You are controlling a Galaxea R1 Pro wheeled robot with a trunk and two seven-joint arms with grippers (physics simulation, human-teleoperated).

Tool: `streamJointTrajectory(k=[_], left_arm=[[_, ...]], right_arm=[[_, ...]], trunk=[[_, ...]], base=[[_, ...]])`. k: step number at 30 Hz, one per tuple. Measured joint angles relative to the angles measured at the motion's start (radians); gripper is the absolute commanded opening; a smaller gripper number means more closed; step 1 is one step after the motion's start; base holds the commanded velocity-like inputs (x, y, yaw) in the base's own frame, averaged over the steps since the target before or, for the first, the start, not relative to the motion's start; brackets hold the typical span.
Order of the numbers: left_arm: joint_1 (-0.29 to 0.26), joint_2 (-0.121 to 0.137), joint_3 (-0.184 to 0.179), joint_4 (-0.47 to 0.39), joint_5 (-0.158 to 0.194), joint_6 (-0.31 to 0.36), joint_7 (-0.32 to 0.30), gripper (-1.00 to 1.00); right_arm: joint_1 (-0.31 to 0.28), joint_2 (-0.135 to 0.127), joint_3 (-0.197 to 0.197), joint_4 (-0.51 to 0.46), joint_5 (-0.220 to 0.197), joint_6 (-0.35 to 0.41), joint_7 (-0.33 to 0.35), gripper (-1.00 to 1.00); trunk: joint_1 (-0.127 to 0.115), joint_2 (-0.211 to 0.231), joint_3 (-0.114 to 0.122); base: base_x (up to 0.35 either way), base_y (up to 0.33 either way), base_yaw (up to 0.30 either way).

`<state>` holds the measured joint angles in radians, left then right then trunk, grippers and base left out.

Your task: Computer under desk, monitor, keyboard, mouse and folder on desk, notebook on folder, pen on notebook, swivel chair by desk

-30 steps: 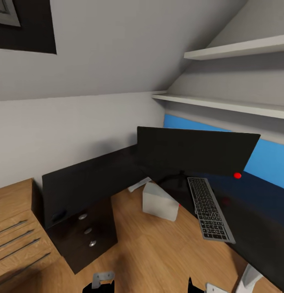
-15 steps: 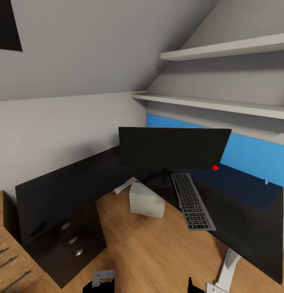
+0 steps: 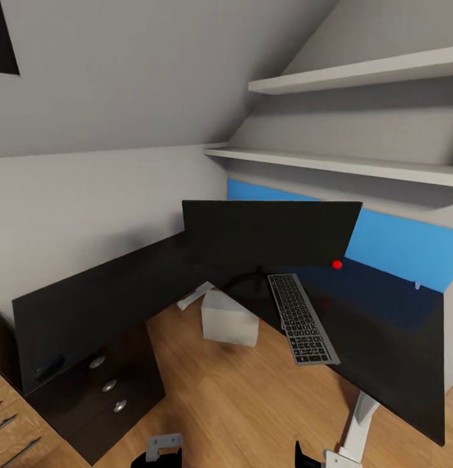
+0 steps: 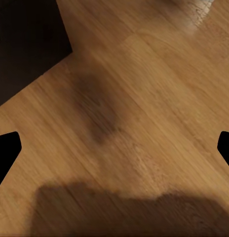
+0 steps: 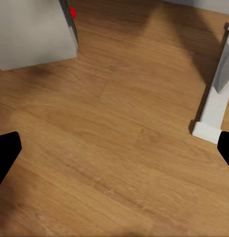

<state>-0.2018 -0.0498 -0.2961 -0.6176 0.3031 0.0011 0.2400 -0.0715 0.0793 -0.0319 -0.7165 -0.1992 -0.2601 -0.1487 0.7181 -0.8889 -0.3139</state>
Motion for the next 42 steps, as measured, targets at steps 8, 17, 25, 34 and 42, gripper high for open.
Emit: streamJointTrajectory(k=[8, 17, 25, 34, 42], left_arm=[[0.0, -0.012, 0.002, 0.009, 0.002, 0.004, 0.003, 1.0], [0.0, -0.012, 0.005, 0.01, 0.002, 0.003, 0.003, 1.0], [0.0, -0.012, 0.005, 0.01, 0.0, 0.002, 0.003, 1.0], [0.0, -0.013, 0.007, 0.006, -0.003, -0.002, 0.003, 1.0], [0.0, -0.013, 0.007, 0.002, -0.003, -0.004, 0.003, 1.0]], right_arm=[[-0.002, -0.007, -0.007, -0.227, -0.385, 0.228, 0.005, 1.0], [-0.002, -0.142, -0.053, -0.536, -1.013, 0.563, 0.013, 1.0], [-0.002, -0.189, -0.215, -0.566, -1.194, 0.585, 0.025, 1.0], [-0.001, -0.213, -0.254, -0.532, -1.21, 0.59, 0.225, 1.0], [0.0, -0.236, -0.276, -0.511, -1.213, 0.673, 0.322, 1.0]], trunk=[[0.031, -0.056, -0.025], [0.065, -0.119, -0.053], [0.096, -0.175, -0.078], [0.13, -0.238, -0.107], [0.161, -0.294, -0.132]], base=[[0.0, 0.0, 0.0], [0.0, 0.0, 0.0], [0.0, 0.0, 0.0], [0.0, 0.0, 0.0], [0.0, 0.0, 0.0]])
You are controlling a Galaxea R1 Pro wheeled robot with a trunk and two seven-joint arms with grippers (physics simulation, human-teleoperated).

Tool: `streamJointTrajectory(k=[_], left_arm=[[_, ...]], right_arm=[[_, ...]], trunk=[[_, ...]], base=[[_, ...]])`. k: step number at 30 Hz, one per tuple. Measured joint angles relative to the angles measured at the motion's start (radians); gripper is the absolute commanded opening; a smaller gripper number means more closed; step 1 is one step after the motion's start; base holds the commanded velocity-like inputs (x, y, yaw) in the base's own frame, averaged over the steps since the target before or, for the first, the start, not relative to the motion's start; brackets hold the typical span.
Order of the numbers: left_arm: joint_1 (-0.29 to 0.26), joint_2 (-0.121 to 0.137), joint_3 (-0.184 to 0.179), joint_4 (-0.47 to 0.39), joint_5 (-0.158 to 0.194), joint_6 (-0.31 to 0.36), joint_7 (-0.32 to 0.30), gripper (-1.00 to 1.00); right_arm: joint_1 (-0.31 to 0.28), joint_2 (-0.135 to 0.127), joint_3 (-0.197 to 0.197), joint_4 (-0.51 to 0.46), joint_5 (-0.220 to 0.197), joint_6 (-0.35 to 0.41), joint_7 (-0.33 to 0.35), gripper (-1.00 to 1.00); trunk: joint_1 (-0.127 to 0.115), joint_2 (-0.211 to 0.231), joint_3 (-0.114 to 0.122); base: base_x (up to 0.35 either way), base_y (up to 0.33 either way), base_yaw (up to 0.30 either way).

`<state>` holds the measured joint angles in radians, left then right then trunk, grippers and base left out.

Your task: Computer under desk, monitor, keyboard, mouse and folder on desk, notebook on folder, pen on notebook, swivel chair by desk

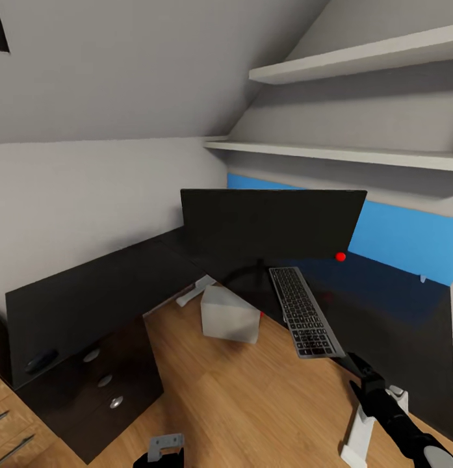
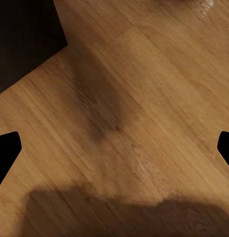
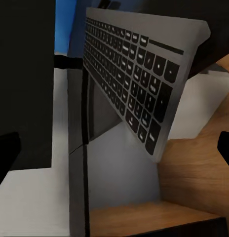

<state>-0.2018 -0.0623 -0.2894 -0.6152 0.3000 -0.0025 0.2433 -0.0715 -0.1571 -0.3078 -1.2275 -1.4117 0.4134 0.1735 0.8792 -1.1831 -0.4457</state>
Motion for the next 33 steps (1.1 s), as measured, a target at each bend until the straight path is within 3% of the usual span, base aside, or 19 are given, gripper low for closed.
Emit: streamJointTrajectory(k=[11, 21, 33], left_arm=[[0.0, 0.0, 0.0, -0.002, 0.0, 0.0, 0.0, 1.0], [0.0, 0.0, 0.0, -0.004, 0.001, 0.0, -0.001, 1.0], [0.0, 0.0, 0.0, -0.006, 0.0, 0.0, -0.001, 1.0]], right_arm=[[0.0, -0.014, -0.07, 0.043, -0.007, 0.083, 0.02, 1.0], [0.0, -0.01, -0.074, 0.047, -0.024, 0.191, 0.021, 1.0], [0.0, -0.007, -0.072, 0.031, -0.022, 0.203, 0.025, 1.0]], trunk=[[0.042, -0.077, -0.035], [0.081, -0.147, -0.066], [0.127, -0.231, -0.103]], base=[[0.0, 0.0, 0.0], [0.0, 0.0, 0.0], [0.0, 0.0, 0.0]])
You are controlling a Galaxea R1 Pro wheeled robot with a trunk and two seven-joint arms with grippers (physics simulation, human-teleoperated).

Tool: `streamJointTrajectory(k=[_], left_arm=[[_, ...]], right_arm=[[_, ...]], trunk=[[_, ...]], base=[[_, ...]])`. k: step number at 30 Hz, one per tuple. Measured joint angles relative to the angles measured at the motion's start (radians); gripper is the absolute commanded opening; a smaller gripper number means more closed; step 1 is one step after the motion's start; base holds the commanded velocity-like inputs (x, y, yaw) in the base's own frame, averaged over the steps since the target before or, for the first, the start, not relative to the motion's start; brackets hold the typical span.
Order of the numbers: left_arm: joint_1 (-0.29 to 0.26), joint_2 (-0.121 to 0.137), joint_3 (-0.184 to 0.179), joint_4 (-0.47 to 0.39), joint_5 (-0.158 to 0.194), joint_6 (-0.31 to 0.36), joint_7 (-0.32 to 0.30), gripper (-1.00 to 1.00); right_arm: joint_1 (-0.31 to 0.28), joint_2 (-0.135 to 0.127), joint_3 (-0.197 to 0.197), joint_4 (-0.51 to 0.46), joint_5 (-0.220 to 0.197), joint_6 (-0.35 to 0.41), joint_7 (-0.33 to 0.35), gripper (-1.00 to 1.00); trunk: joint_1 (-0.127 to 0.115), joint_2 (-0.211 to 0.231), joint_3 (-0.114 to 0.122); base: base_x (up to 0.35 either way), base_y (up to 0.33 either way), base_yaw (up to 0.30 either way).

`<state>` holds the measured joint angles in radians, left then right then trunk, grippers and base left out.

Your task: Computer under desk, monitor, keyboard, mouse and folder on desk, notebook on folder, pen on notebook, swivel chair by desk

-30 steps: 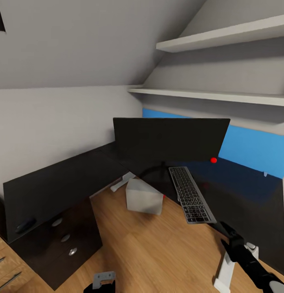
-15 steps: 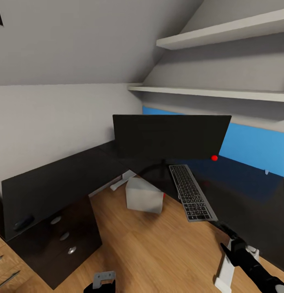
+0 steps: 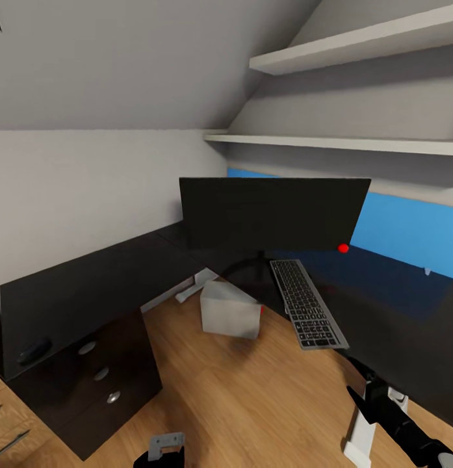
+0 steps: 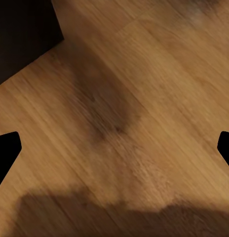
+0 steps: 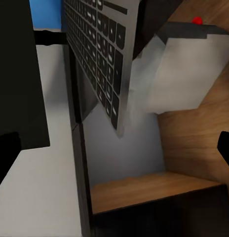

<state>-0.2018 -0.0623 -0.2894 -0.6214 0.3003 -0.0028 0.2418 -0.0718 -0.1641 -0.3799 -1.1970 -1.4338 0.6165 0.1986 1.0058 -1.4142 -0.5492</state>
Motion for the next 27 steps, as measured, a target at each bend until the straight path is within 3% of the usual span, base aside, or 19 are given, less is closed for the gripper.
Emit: streamJointTrajectory(k=[6, 12, 14, 15, 16, 18, 19, 21, 23, 27], left_arm=[[0.0, 0.0, -0.001, -0.017, -0.001, -0.01, -0.002, 1.0], [0.0, 0.001, -0.005, -0.149, 0.001, -0.021, -0.006, 1.0], [0.0, 0.001, -0.007, -0.229, 0.005, 0.032, -0.007, 1.0], [0.005, 0.001, -0.008, -0.376, 0.007, 0.281, -0.006, 1.0], [0.008, 0.001, -0.009, -0.549, 0.011, 0.378, -0.007, 1.0], [0.011, 0.001, -0.008, -0.632, 0.028, 0.449, -0.006, 1.0], [0.014, 0.003, -0.008, -0.716, 0.096, 0.53, -0.006, 1.0], [0.021, 0.008, -0.008, -0.75, 0.172, 0.58, -0.005, 1.0], [0.028, 0.025, -0.004, -0.7, 0.227, 0.62, -0.005, 1.0], [0.029, 0.049, -0.004, -0.702, 0.237, 0.625, -0.006, 1.0]], right_arm=[[0.0, 0.001, 0.005, -0.001, 0.003, -0.001, 0.012, 1.0], [0.0, -0.001, 0.007, -0.018, 0.005, 0.0, 0.049, 1.0], [0.0, -0.001, 0.007, -0.02, 0.006, 0.0, 0.065, 1.0], [0.0, -0.001, 0.007, -0.021, 0.006, 0.0, 0.078, 1.0], [0.0, -0.001, 0.007, -0.021, 0.007, 0.0, 0.08, 1.0], [0.0, 0.0, 0.007, -0.021, 0.007, 0.0, 0.082, 1.0], [0.0, 0.0, 0.007, -0.021, 0.007, 0.0, 0.083, 1.0], [0.0, 0.0, 0.007, -0.019, 0.008, 0.0, 0.083, 1.0], [0.0, 0.0, 0.006, -0.02, 0.01, 0.0, 0.084, 1.0], [0.0, 0.0, 0.007, -0.019, 0.011, 0.0, 0.084, 1.0]], trunk=[[0.023, -0.042, -0.019], [0.046, -0.084, -0.038], [0.054, -0.098, -0.044], [0.058, -0.105, -0.047], [0.061, -0.112, -0.05], [0.069, -0.126, -0.056], [0.073, -0.133, -0.059], [0.081, -0.147, -0.066], [0.088, -0.161, -0.072], [0.104, -0.189, -0.085]], base=[[0.0, 0.0, 0.0], [0.0, 0.0, 0.0], [0.0, 0.0, 0.0], [0.0, 0.0, 0.0], [0.0, 0.0, 0.0], [0.0, 0.0, 0.0], [0.0, 0.0, 0.0], [0.0, 0.0, 0.0], [0.0, 0.0, 0.0], [0.0, 0.0, 0.0]])
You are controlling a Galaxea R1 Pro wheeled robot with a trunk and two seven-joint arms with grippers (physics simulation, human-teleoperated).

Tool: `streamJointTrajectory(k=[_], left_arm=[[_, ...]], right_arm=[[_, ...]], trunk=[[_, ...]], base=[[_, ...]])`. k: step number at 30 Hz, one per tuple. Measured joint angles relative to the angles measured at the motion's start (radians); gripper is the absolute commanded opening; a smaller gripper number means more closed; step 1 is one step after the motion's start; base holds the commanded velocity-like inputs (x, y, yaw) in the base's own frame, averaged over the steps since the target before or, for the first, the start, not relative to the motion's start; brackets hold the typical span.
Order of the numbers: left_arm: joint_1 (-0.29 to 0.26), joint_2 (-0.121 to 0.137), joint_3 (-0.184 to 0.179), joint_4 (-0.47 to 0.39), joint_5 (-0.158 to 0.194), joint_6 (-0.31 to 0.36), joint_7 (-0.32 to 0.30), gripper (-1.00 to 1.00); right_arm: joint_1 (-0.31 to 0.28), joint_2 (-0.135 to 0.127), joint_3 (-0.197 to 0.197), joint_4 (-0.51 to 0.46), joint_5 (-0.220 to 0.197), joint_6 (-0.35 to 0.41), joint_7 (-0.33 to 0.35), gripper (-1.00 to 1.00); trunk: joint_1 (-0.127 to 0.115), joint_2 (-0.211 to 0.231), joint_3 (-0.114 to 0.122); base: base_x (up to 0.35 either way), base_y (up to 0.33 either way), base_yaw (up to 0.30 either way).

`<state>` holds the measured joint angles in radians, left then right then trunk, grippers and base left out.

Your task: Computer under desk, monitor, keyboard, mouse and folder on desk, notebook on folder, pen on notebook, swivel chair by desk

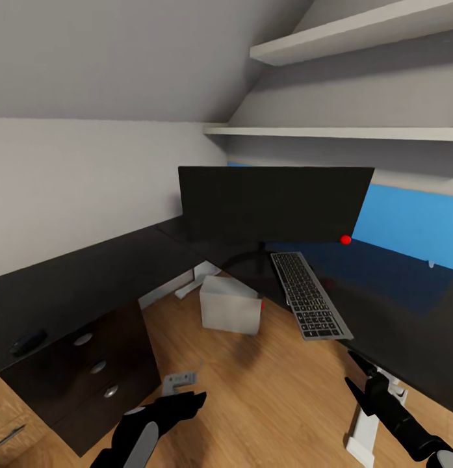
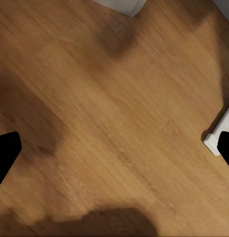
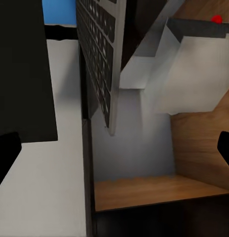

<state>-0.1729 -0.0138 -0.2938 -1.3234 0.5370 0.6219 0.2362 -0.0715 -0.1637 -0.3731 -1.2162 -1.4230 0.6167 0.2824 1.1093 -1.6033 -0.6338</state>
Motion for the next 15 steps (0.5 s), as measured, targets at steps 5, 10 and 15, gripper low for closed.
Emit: streamJointTrajectory(k=[5, 10, 15], left_arm=[[0.001, 0.008, -0.001, -0.007, 0.003, 0.002, 0.0, 1.0], [0.0, 0.01, -0.001, -0.009, 0.003, 0.004, 0.0, 1.0], [0.0, 0.01, -0.001, -0.009, 0.002, 0.004, 0.0, 1.0]], right_arm=[[0.0, 0.002, 0.002, 0.001, 0.0, 0.0, 0.0, 1.0], [0.0, 0.002, 0.002, 0.0, 0.001, -0.001, 0.0, 1.0], [-0.001, 0.002, 0.002, -0.001, 0.001, -0.001, 0.0, 1.0]], trunk=[[0.019, -0.035, -0.016], [0.038, -0.07, -0.031], [0.058, -0.105, -0.047]], base=[[0.0, 0.0, 0.0], [0.0, 0.0, 0.0], [0.0, 0.0, 0.0]])
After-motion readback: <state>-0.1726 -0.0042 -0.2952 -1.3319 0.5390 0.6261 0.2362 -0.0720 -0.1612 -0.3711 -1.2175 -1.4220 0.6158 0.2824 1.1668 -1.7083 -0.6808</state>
